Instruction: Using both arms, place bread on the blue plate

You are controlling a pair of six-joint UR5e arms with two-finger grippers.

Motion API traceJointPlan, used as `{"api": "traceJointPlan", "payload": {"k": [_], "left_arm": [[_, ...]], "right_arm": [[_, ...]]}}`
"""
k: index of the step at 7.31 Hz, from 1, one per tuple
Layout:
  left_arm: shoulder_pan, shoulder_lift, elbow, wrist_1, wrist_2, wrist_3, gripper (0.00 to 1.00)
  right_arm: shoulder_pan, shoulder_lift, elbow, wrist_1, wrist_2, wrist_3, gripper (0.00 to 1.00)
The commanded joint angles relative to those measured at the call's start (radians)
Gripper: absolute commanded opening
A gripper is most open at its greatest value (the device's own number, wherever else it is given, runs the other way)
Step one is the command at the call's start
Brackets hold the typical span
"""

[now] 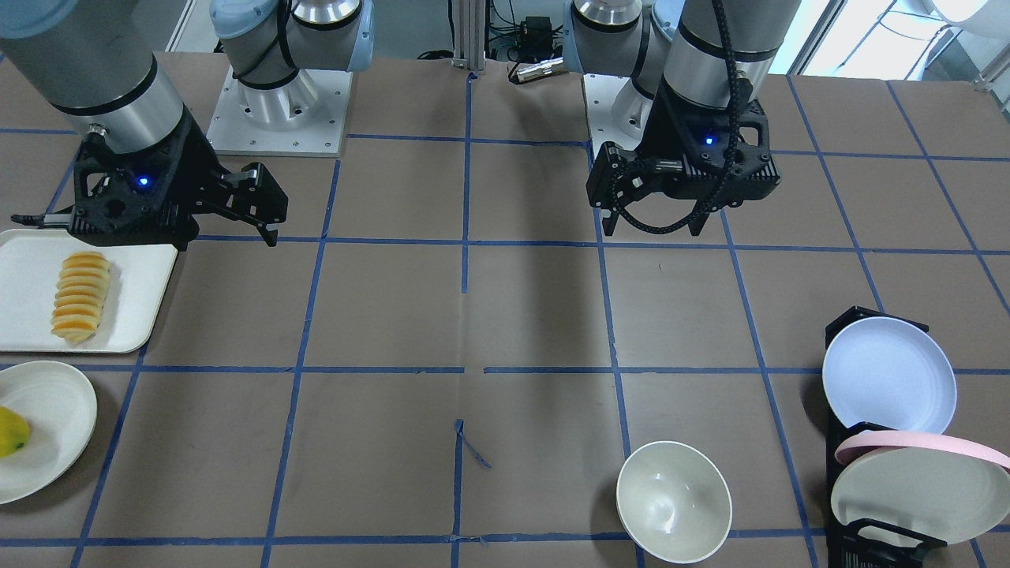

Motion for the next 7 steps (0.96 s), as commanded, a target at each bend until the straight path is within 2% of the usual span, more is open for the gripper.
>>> {"api": "traceJointPlan", "payload": {"k": [1,7], "left_arm": [[0.000,-0.003,0.016,0.000,0.003,0.002,1.00],[-0.005,0.034,0.001,-0.006,0.003,0.003,1.00]], "right_arm": [[0.000,0.000,0.002,0.001,0.000,0.000,1.00],[0.000,0.000,0.003,-0.001,0.002,0.000,1.00]]}}
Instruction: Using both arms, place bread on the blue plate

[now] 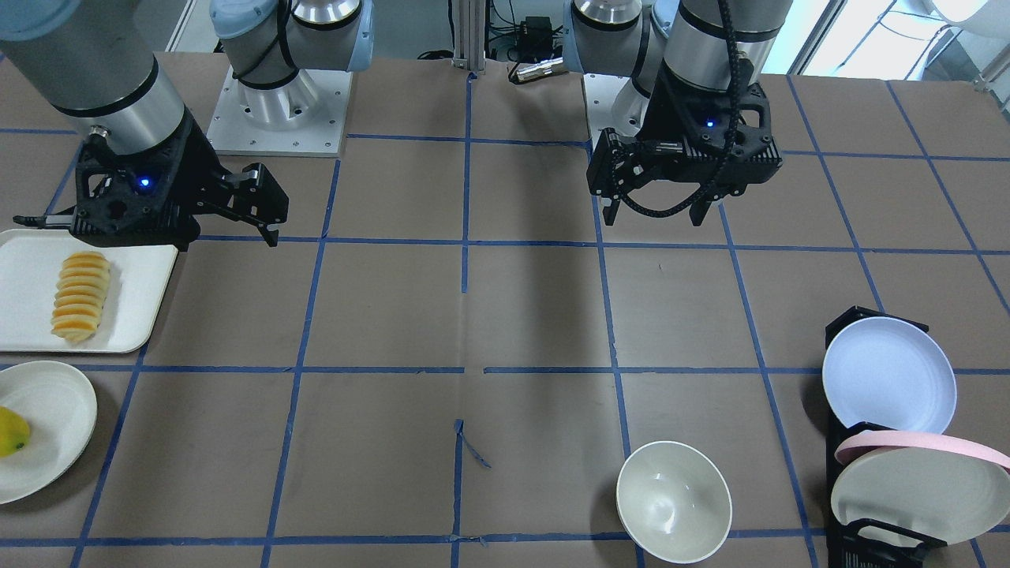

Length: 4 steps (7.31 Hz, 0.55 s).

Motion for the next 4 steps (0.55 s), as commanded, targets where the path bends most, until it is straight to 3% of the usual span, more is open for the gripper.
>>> {"api": "traceJointPlan", "payload": {"k": [1,4], "left_arm": [[0.003,0.023,0.000,-0.005,0.001,0.000,1.00],[0.001,0.024,0.001,-0.005,-0.005,0.000,1.00]], "right_arm": [[0.000,0.000,0.000,0.000,0.000,0.001,1.00],[0.000,0.002,0.003,0.000,-0.001,-0.001,1.00]]}}
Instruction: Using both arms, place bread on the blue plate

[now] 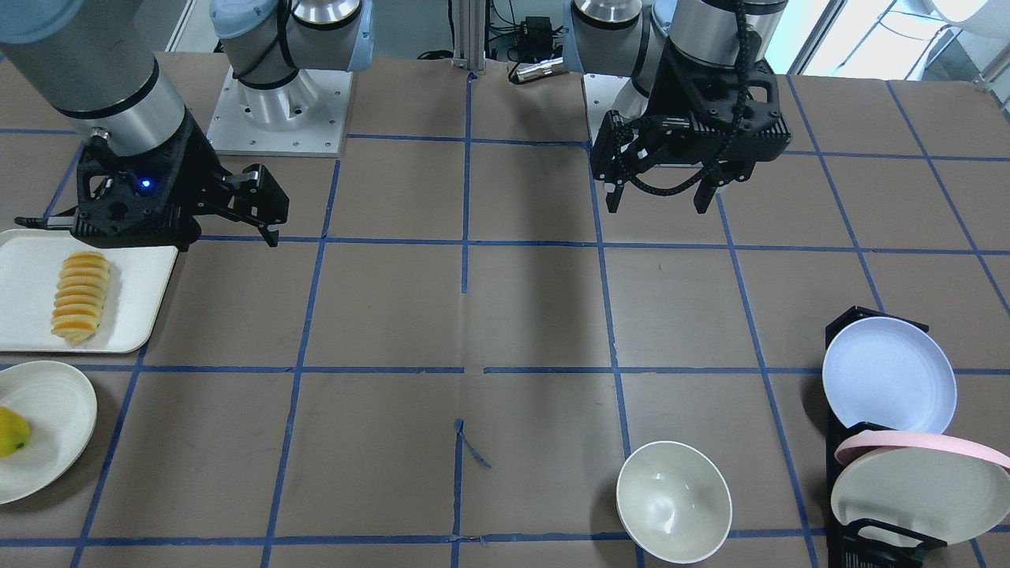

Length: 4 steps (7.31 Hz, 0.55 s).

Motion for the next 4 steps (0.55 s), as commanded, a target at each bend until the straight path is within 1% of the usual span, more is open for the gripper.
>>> {"api": "traceJointPlan", "payload": {"k": [1,4], "left_arm": [[0.000,0.001,-0.001,0.000,-0.001,0.000,1.00],[0.001,0.003,-0.002,0.000,-0.001,0.000,1.00]], "right_arm": [[0.000,-0.001,0.001,0.000,0.000,0.000,1.00],[0.000,0.001,0.004,-0.002,0.001,0.000,1.00]]}}
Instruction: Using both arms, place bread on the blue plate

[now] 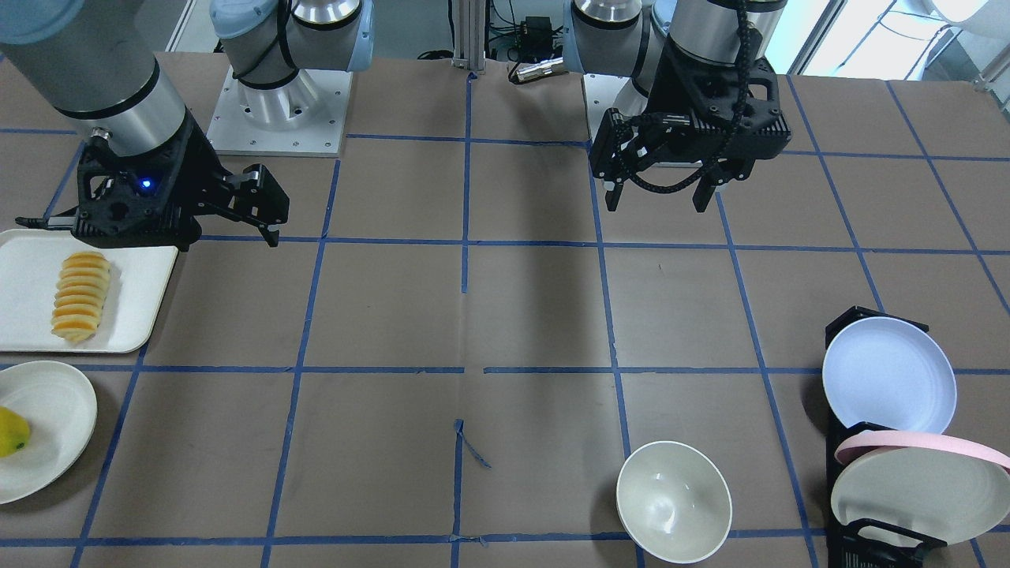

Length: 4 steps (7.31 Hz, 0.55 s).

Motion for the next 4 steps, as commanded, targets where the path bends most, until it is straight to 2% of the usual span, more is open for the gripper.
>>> {"api": "traceJointPlan", "payload": {"k": [1,3,4], "left_arm": [[0.002,0.000,0.000,0.000,0.005,0.000,1.00],[0.002,0.000,0.000,0.000,0.006,0.000,1.00],[0.002,0.000,0.000,0.000,0.006,0.000,1.00]], "right_arm": [[-0.008,0.001,0.013,0.002,0.003,0.002,1.00],[-0.026,0.001,0.016,-0.003,-0.012,-0.038,1.00],[-0.085,-0.001,0.033,0.019,-0.014,-0.082,1.00]]}}
